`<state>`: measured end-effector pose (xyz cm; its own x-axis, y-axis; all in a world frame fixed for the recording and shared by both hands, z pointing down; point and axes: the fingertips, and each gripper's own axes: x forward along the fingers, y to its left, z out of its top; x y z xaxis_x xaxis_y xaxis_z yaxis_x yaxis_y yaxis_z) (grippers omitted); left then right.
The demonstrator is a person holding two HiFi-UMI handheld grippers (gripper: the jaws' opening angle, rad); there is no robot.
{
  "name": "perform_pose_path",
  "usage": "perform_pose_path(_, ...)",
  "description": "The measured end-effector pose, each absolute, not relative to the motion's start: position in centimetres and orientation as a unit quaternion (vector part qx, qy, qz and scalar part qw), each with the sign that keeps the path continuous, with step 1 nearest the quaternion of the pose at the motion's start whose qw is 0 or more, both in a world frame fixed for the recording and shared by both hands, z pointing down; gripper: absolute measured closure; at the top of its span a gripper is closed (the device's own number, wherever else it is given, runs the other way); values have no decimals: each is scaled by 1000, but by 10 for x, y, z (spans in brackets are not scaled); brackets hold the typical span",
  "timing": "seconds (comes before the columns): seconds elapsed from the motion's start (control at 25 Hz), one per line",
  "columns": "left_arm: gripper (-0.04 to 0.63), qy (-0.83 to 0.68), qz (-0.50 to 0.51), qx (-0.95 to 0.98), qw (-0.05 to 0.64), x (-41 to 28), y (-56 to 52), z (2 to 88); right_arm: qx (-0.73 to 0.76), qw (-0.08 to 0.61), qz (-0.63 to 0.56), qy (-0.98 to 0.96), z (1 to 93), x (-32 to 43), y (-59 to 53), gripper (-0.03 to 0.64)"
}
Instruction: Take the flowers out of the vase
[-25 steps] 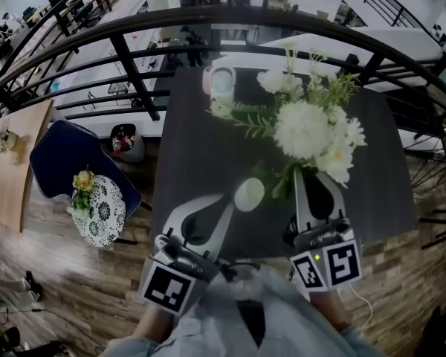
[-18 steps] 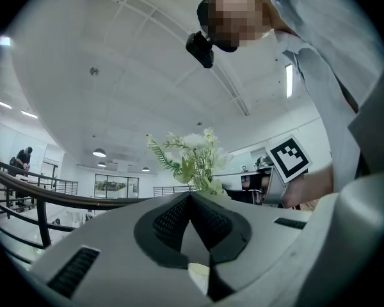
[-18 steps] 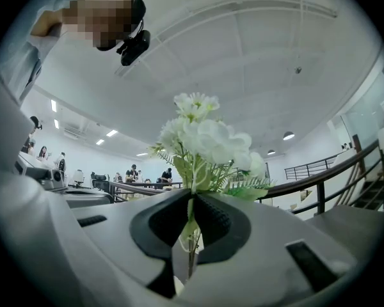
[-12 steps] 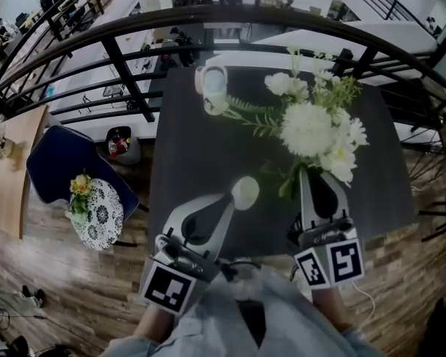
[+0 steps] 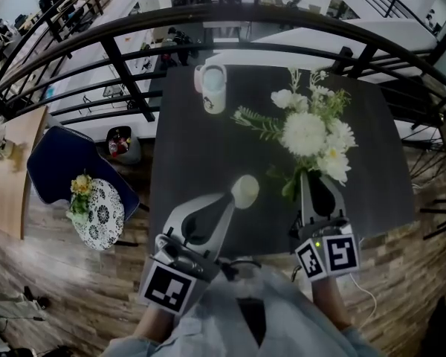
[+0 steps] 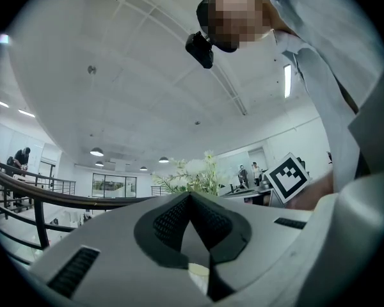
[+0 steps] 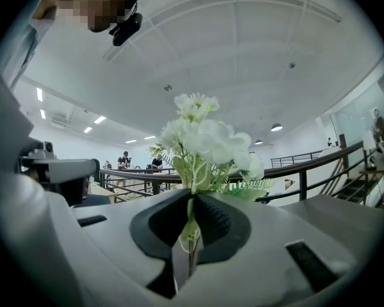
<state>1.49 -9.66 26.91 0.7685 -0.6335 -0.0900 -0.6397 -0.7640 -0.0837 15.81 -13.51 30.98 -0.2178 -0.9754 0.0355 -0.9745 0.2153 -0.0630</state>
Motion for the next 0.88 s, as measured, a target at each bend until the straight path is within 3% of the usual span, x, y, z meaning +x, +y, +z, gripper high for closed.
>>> perform_pose_path(0.88, 597, 346, 20, -936, 54, 19, -94, 265, -647, -60, -154, 745, 416, 190, -135, 592)
